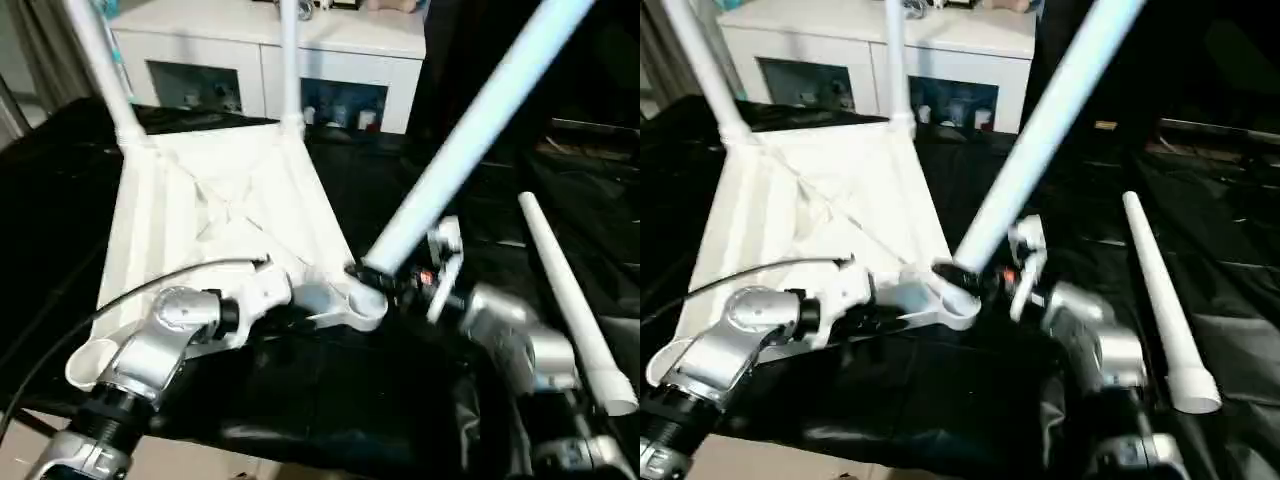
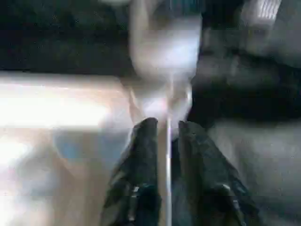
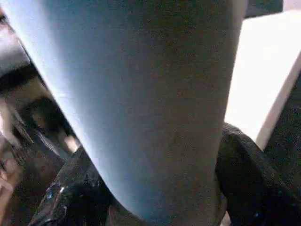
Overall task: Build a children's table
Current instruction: Insert table leg to table base
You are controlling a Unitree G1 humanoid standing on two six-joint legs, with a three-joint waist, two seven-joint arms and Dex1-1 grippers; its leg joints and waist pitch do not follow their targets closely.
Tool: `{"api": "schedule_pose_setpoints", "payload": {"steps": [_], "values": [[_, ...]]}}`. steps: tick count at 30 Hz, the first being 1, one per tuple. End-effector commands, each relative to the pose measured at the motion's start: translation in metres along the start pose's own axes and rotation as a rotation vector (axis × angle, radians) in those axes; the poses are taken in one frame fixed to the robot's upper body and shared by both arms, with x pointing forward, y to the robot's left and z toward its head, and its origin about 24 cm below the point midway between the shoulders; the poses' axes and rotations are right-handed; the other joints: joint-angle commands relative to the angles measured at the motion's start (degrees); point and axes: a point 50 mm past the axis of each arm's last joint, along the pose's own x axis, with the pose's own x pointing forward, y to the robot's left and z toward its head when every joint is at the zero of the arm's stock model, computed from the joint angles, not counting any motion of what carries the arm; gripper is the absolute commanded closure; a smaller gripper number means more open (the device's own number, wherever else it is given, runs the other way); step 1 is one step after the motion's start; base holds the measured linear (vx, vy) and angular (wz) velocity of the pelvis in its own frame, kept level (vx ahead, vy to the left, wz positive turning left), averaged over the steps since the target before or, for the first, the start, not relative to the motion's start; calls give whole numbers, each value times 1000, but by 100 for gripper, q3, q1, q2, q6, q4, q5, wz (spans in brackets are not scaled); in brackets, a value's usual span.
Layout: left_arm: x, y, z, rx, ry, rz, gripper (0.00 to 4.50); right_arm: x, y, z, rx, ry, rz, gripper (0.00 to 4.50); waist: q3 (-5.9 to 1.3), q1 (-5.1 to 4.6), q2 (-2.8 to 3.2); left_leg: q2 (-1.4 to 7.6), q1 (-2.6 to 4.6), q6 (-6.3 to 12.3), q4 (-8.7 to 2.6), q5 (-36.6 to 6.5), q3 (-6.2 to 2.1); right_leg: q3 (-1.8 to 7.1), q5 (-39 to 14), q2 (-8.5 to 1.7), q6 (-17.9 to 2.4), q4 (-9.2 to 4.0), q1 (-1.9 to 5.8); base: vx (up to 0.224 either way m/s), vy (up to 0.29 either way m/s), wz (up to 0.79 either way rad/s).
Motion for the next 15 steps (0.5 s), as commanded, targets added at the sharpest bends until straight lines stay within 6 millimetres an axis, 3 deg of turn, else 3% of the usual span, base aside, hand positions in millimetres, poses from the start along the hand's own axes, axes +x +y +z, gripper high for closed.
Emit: {"api": "schedule_pose_setpoints", "payload": {"steps": [1, 6, 10, 11, 15], "values": [[-10, 2, 26, -38, -119, -48, 314, 6, 4, 9, -82, 25, 21, 195, -331, 9, 22, 257, 73, 316, -326, -287, -59, 249, 1012, -362, -1637, -297, 263, 0, 0, 0], [-8, 2, 48, -63, -251, -96, 281, 10, 8, 10, -126, 66, 48, 195, -313, 24, 15, 266, 75, 311, -327, -403, -49, 252, 723, -372, -1636, -326, 275, 0, 0, 0], [12, 6, 62, -63, -306, -30, 250, 16, 14, 9, -186, 107, 78, 196, -301, 52, 14, 290, 81, 221, -340, -535, -66, 265, 528, -396, -1512, -353, 290, 0, 0, 0], [22, 5, 65, -72, -314, -22, 225, 20, 18, 9, -204, 119, 93, 196, -309, 52, 5, 289, 77, 197, -335, -525, -70, 266, 542, -391, -1458, -346, 297, 0, 0, 0], [37, 4, 69, -75, -328, -22, 199, 26, 24, 7, -229, 138, 119, 196, -323, 55, -6, 266, 69, 238, -313, -375, -68, 270, 747, -379, -1403, -344, 310, 0, 0, 0]]}}
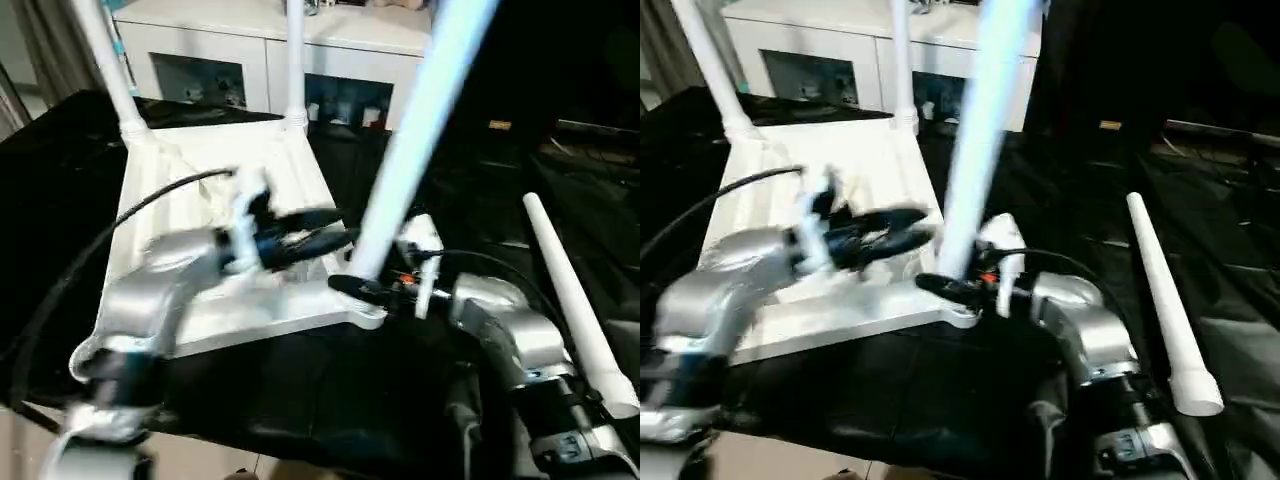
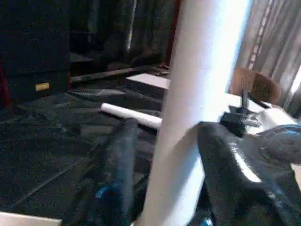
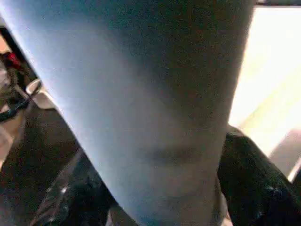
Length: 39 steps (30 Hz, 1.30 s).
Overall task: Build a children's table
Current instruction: Insert table leg to table base
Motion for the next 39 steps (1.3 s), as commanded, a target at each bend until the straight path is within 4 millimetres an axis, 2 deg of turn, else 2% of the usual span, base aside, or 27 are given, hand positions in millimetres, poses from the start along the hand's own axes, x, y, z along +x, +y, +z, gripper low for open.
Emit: {"api": "schedule_pose_setpoints", "payload": {"steps": [1, 4, 6, 11, 14, 15, 19, 22, 24, 25, 29, 31, 39], "values": [[13, 0, 2, 3, 2, -2, 185, 8, 8, 7, -59, 6, 44, 196, -335, 2, 7, 259, 71, 237, -334, -351, -73, 268, 769, -376, -1394, -336, 309, 0, 0, 0], [24, -4, 11, -17, -68, -39, 173, 9, 11, 4, -74, 29, 59, 196, -346, 7, 6, 264, 68, 296, -317, -247, -73, 262, 1029, -377, -1466, -314, 317, 0, 0, 0], [26, -6, 15, -20, -88, -57, 141, 9, 12, 3, -74, 32, 60, 196, -349, 1, -1, 254, 59, 341, -310, -222, -73, 259, 1093, -375, -1492, -304, 325, 0, 0, 0], [27, -17, 26, -50, -158, -174, 101, 9, 11, -1, -74, 54, 52, 205, -343, -1, -1, 271, 63, 367, -311, -266, -68, 258, 1013, -384, -1596, -306, 320, 0, 0, 0], [25, -24, 25, -48, -120, -241, 85, 9, 10, -3, -71, 68, 48, 209, -333, -1, 7, 273, 78, 364, -319, -324, -72, 259, 837, -371, -1532, -321, 312, 0, 0, 0], [25, -23, 25, -40, -120, -228, 57, 9, 10, -4, -73, 73, 47, 216, -328, -8, 9, 271, 78, 350, -319, -350, -67, 261, 794, -364, -1515, -326, 305, 0, 0, 0], [27, -15, 32, -14, -143, -164, 39, 10, 10, -5, -79, 84, 49, 223, -335, -6, 5, 277, 79, 290, -321, -376, -76, 260, 811, -372, -1472, -323, 314, 0, 0, 0], [25, -7, 46, 3, -179, -128, 6, 10, 11, -7, -78, 89, 52, 245, -337, -1, -3, 269, 77, 283, -319, -366, -78, 259, 842, -371, -1487, -318, 322, 0, 0, 0], [24, -6, 52, 7, -196, -116, 0, 10, 11, -8, -78, 92, 53, 249, -335, 0, -4, 268, 81, 286, -318, -373, -77, 257, 821, -374, -1492, -321, 319, 0, 0, 0], [24, -4, 58, 7, -213, -107, 23, 11, 11, -9, -79, 96, 52, 252, -337, 4, -5, 265, 80, 290, -311, -364, -75, 261, 843, -379, -1507, -316, 320, 0, 0, 0], [23, -1, 65, -1, -223, -86, 52, 11, 11, -10, -82, 100, 51, 253, -343, 9, -2, 258, 75, 307, -303, -325, -75, 258, 886, -374, -1517, -310, 325, 0, 0, 0], [25, 1, 63, -25, -201, -63, 80, 11, 10, -9, -83, 97, 49, 253, -341, 2, -8, 261, 75, 317, -302, -304, -72, 256, 909, -365, -1515, -305, 319, 0, 0, 0], [24, 8, 55, -65, -121, 3, 146, 11, 10, -6, -92, 93, 50, 253, -344, 11, -8, 256, 75, 311, -300, -278, -74, 256, 873, -365, -1502, -305, 319, 0, 0, 0]]}}
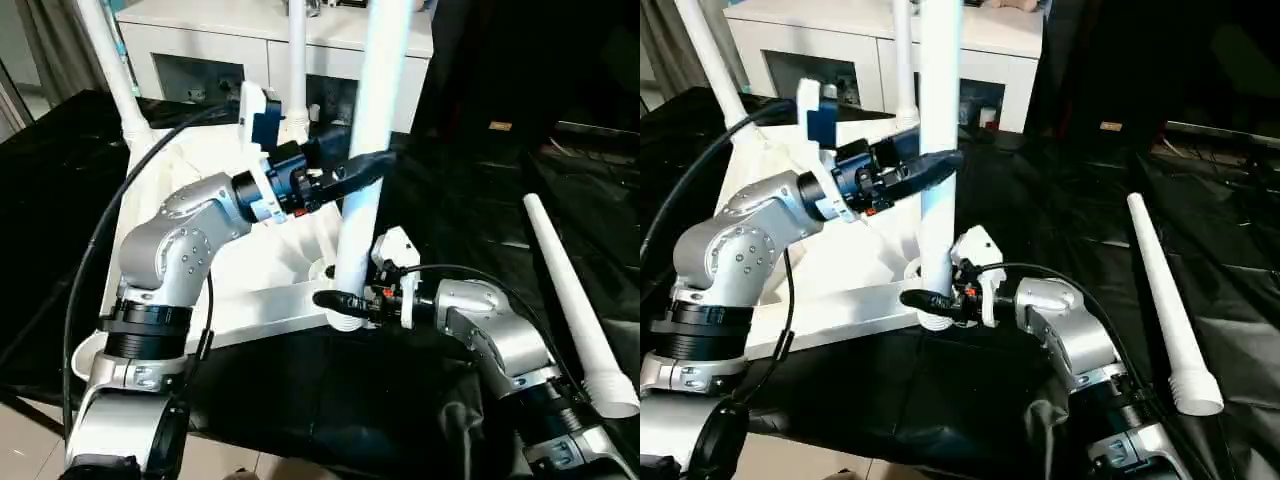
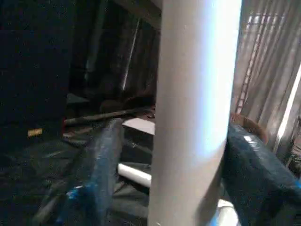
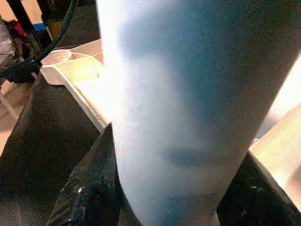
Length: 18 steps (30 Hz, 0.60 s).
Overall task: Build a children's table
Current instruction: Insert table leg to table base
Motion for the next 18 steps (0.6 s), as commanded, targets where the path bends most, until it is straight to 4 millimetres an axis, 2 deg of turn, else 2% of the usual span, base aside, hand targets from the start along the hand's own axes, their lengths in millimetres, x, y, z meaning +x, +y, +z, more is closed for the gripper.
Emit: {"api": "schedule_pose_setpoints", "payload": {"steps": [1, 9, 11, 17, 18], "values": [[2, 3, -1, -8, 48, 29, 160, -2, -2, -2, -10, 24, -5, 253, -348, 2, 0, 253, 80, 306, -324, -294, -72, 258, 835, -371, -1505, -313, 311, 0, 0, 0], [1, 7, 1, -46, 69, 63, 224, -2, -2, -1, -18, 26, -5, 254, -343, 4, -6, 251, 79, 273, -329, -314, -71, 259, 782, -371, -1508, -317, 316, 0, 0, 0], [1, 10, 5, -51, 65, 82, 259, -2, -2, 0, -21, 26, -5, 254, -351, 4, -11, 242, 75, 301, -316, -257, -70, 259, 866, -371, -1515, -311, 320, 0, 0, 0], [0, 18, 17, -74, 27, 130, 276, -1, -7, 9, -51, 6, -32, 254, -353, 12, -47, 237, 70, 337, -310, -201, -65, 255, 857, -375, -1537, -307, 326, 0, 0, 0], [0, 18, 18, -72, 30, 131, 276, 0, -8, 11, -48, -1, -39, 198, -353, 14, -41, 242, 67, 340, -309, -169, -69, 256, 884, -380, -1536, -300, 323, 0, 0, 0]]}}
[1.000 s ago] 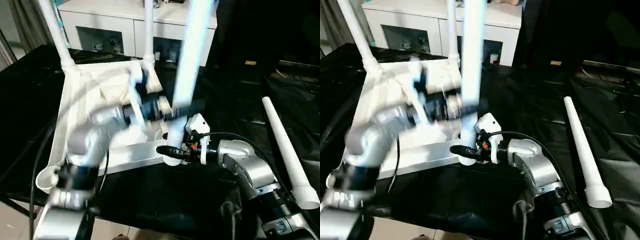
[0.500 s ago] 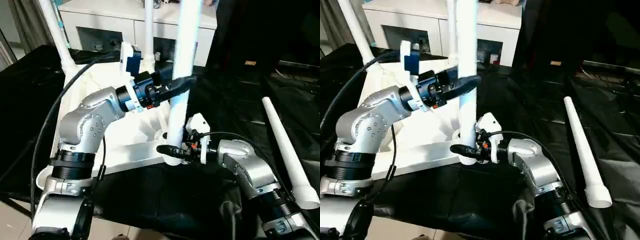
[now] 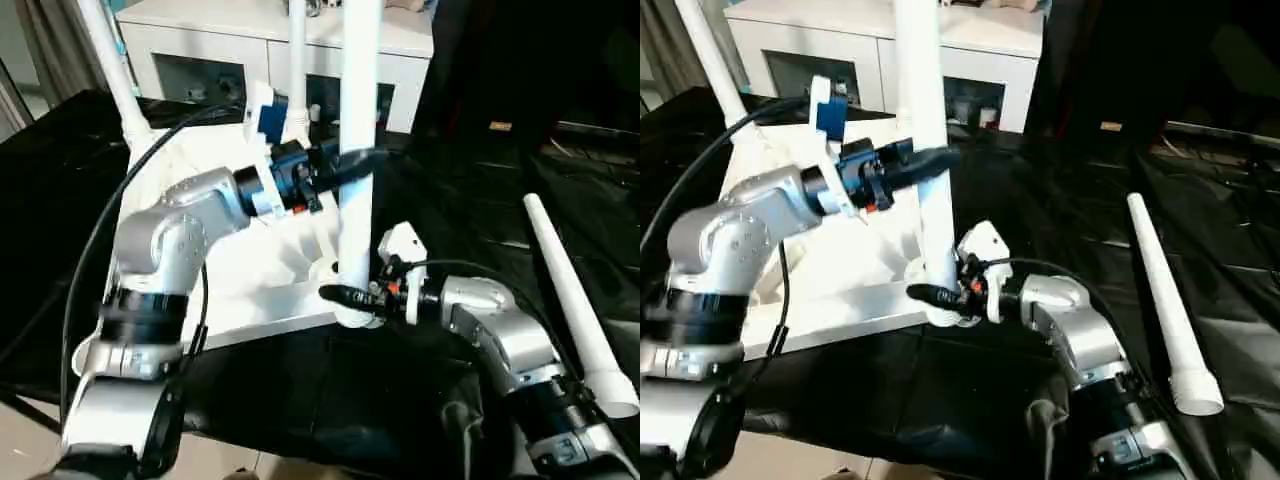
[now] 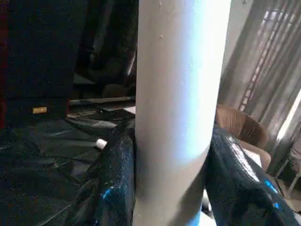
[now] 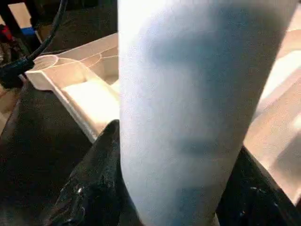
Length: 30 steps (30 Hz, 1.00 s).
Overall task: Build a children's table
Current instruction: Insert table leg to table base
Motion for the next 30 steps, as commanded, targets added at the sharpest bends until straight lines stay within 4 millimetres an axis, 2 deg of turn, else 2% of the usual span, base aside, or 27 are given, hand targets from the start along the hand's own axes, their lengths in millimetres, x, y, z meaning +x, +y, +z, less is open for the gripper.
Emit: {"api": "schedule_pose_setpoints", "payload": {"steps": [1, 4, 8, 9, 12, 19, 22, 23, 25, 27, 29, 30], "values": [[-3, 8, 10, 10, -8, 72, 276, 4, 1, 8, -30, -8, 16, 198, -362, 6, -36, 240, 70, 347, -313, -156, -68, 251, 902, -374, -1545, -301, 324, 0, 0, 0], [-5, 10, 10, 27, 20, 80, 277, 3, 1, 16, 16, -36, 52, 178, -356, -3, -31, 236, 75, 389, -311, -141, -72, 251, 914, -365, -1499, -301, 321, 0, 0, 0], [-5, 11, 12, 17, 47, 87, 279, 1, 1, 29, 84, -35, 104, 137, -369, 13, -19, 249, 81, 412, -301, -27, -74, 247, 1104, -370, -1596, -276, 318, 0, 0, 0], [-5, 13, 12, 10, 56, 97, 279, 1, 0, 32, 96, -24, 107, 113, -367, 5, -16, 243, 90, 411, -302, -22, -76, 241, 1109, -346, -1614, -270, 310, 0, 0, 0], [-4, 18, 14, -15, 61, 130, 279, 0, -4, 39, 129, -11, 120, 97, -363, 23, 3, 245, 88, 324, -300, -130, -73, 249, 977, -376, -1618, -284, 310, 0, 0, 0], [-4, 28, 18, -70, 41, 212, 279, -6, -9, 45, 183, 16, 138, 96, -375, 43, -17, 241, 67, 214, -290, -74, -80, 242, 1142, -394, -1616, -268, 335, 0, 0, 0], [-3, 36, 22, -79, 6, 328, 279, -7, -13, 49, 152, 25, 89, 96, -381, 44, -7, 231, 62, 223, -273, -38, -83, 237, 1287, -385, -1621, -264, 340, 0, 0, 0], [-3, 39, 23, -57, -5, 378, 279, -6, -14, 52, 136, 7, 63, 96, -384, 46, 7, 238, 61, 211, -276, -51, -93, 234, 1282, -392, -1620, -261, 341, 0, 0, 0], [-1, 39, 25, -19, -17, 424, 279, -1, -15, 55, 102, -9, 10, 96, -385, 24, -14, 239, 50, 176, -279, -97, -99, 230, 1230, -403, -1559, -271, 354, 0, 0, 0], [3, 35, 30, 75, -54, 477, 279, 9, -14, 57, 81, -34, -77, 96, -383, 14, 2, 258, 64, 135, -288, -82, -100, 233, 1159, -404, -1544, -277, 325, 0, 0, 0], [7, 30, 29, 55, -67, 479, 279, 19, -12, 56, 92, -54, -145, 96, -385, 9, 16, 284, 77, 72, -295, -42, -97, 236, 1196, -416, -1590, -257, 306, 0, 0, 0], [8, 29, 28, 45, -71, 480, 279, 22, -12, 56, 98, -61, -168, 96, -385, 13, 14, 268, 75, 34, -296, -45, -94, 224, 1186, -403, -1593, -259, 312, 0, 0, 0]]}}
